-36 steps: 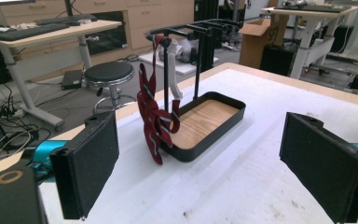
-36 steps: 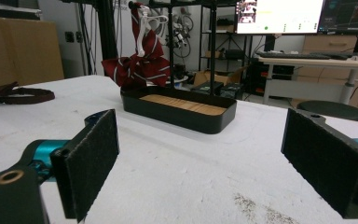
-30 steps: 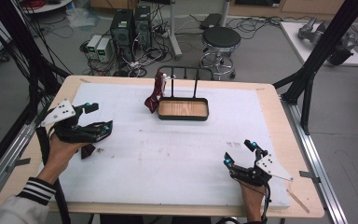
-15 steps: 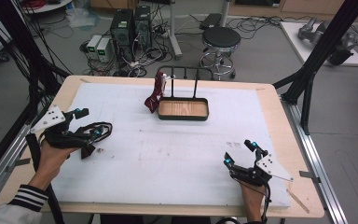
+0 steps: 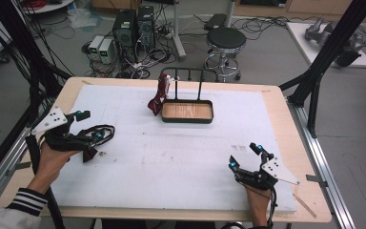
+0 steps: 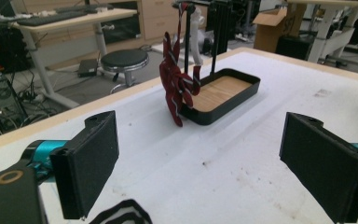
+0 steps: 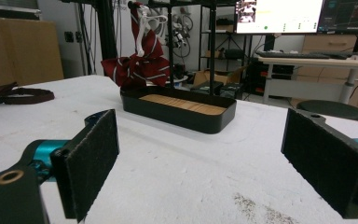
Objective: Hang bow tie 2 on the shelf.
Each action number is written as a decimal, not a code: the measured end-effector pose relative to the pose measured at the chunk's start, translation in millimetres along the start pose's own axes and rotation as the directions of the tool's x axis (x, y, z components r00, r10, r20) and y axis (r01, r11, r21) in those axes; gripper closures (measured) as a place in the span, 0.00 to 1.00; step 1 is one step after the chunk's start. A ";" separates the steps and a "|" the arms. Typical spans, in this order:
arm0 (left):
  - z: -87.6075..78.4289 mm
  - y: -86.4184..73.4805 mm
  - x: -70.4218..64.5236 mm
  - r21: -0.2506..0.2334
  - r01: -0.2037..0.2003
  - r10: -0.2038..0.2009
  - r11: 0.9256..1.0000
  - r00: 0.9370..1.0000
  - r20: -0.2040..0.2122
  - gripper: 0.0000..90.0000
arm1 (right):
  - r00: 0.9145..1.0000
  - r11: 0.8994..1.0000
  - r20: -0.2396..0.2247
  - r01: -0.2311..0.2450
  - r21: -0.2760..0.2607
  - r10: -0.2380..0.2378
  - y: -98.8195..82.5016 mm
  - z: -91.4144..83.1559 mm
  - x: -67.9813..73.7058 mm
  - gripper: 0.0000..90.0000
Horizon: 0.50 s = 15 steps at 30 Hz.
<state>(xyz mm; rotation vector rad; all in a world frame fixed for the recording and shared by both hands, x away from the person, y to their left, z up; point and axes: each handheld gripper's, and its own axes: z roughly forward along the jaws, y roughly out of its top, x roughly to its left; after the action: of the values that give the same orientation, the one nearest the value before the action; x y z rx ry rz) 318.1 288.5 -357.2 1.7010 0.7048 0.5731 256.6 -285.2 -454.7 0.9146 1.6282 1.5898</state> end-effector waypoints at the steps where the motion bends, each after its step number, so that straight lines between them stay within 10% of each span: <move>1: -1.0 -0.3 0.7 0.008 -0.003 0.003 1.000 1.000 -0.001 0.14 | 1.000 1.000 0.000 -0.002 0.000 0.002 0.0 0.0 0.1 0.12; 15: -20.3 3.0 17.7 0.120 -0.018 0.022 0.993 0.999 -0.030 0.14 | 1.000 1.000 0.001 0.001 0.000 -0.001 0.0 0.2 -0.2 0.12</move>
<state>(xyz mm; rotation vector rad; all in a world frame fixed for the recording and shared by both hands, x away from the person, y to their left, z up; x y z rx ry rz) 316.9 314.4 -349.3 1.8157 0.7584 0.5823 256.8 -285.3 -454.7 0.9140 1.6280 1.5888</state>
